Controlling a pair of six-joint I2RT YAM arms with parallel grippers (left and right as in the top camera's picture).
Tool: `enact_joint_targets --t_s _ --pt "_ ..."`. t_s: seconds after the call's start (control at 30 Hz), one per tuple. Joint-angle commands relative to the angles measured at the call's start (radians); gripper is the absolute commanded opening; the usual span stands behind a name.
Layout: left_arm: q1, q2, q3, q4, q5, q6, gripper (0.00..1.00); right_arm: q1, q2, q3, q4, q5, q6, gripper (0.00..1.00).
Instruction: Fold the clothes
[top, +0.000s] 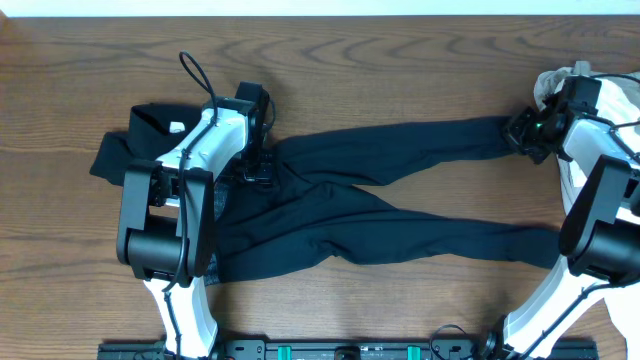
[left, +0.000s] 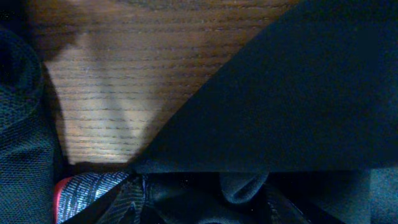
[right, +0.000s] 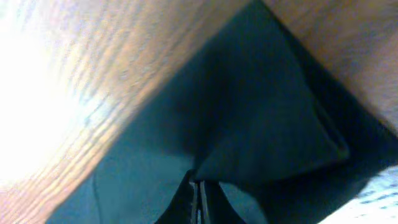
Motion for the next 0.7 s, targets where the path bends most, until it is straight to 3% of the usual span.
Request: enact_joint_targets --t_s 0.0,0.2,0.37,0.43,0.57,0.63,0.67 --pt "0.002 -0.005 -0.017 -0.005 -0.018 -0.002 0.61 -0.041 0.008 0.015 0.024 -0.113 0.022 0.01" --pt "0.002 -0.005 -0.017 0.001 -0.018 -0.002 0.61 -0.077 0.008 0.015 0.151 -0.223 0.096 0.01" --pt "0.002 -0.005 -0.017 0.002 -0.018 -0.002 0.61 -0.071 0.008 0.015 0.253 -0.205 0.134 0.02" --pt "0.002 -0.005 -0.017 0.001 -0.018 -0.002 0.61 -0.066 0.008 0.015 0.277 -0.183 0.134 0.10" --pt "0.002 -0.005 -0.017 0.001 -0.018 -0.002 0.61 -0.049 0.008 0.015 0.305 -0.111 0.133 0.16" --pt "0.002 -0.005 -0.017 0.001 -0.018 -0.002 0.61 -0.040 0.008 0.015 0.330 -0.087 0.128 0.33" --pt "0.002 -0.005 -0.017 0.000 -0.018 -0.002 0.61 -0.039 0.008 0.015 0.343 -0.086 0.109 0.35"
